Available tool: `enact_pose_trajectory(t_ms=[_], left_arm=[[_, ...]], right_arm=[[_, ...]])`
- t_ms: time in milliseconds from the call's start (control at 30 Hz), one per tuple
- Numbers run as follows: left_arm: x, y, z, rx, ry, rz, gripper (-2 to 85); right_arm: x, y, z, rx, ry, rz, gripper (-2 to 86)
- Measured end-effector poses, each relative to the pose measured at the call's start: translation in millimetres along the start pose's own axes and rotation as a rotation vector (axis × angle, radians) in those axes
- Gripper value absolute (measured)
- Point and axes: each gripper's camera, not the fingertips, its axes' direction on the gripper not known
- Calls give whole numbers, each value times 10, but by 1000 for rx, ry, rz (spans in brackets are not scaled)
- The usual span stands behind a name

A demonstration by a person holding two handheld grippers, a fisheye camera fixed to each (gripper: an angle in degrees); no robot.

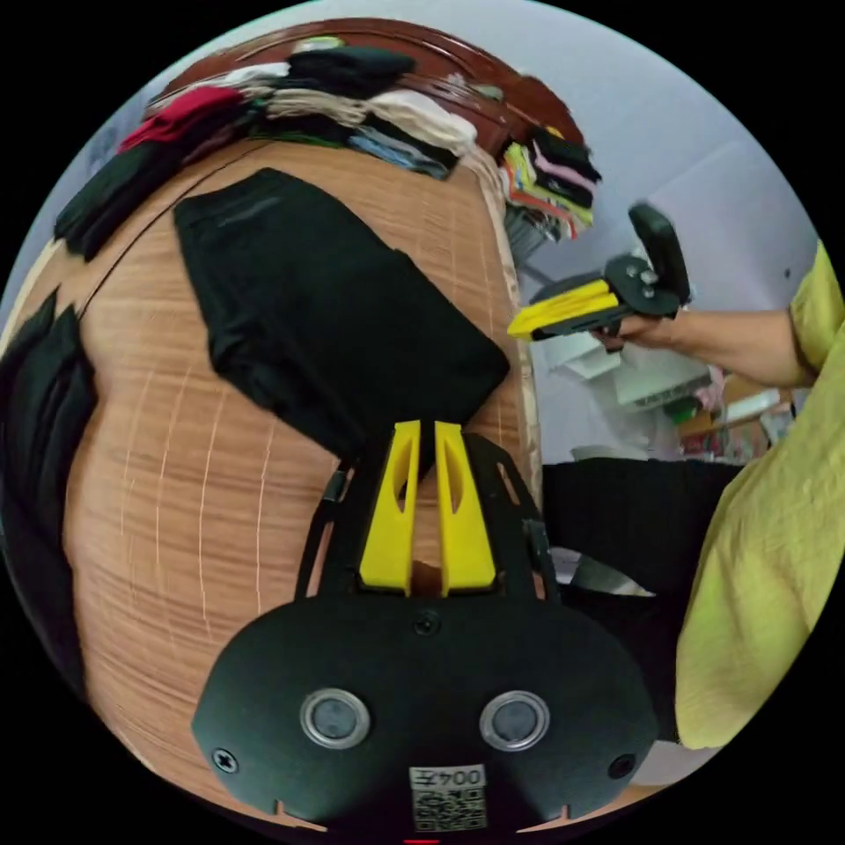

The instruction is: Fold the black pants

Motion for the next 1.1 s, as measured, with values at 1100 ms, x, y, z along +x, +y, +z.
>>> enact_pose_trajectory(t_ms=[1100], left_arm=[[758,-474,874,-416,-228,-100,13]], right_arm=[[-263,-664,1480,-366,-63,97,-6]])
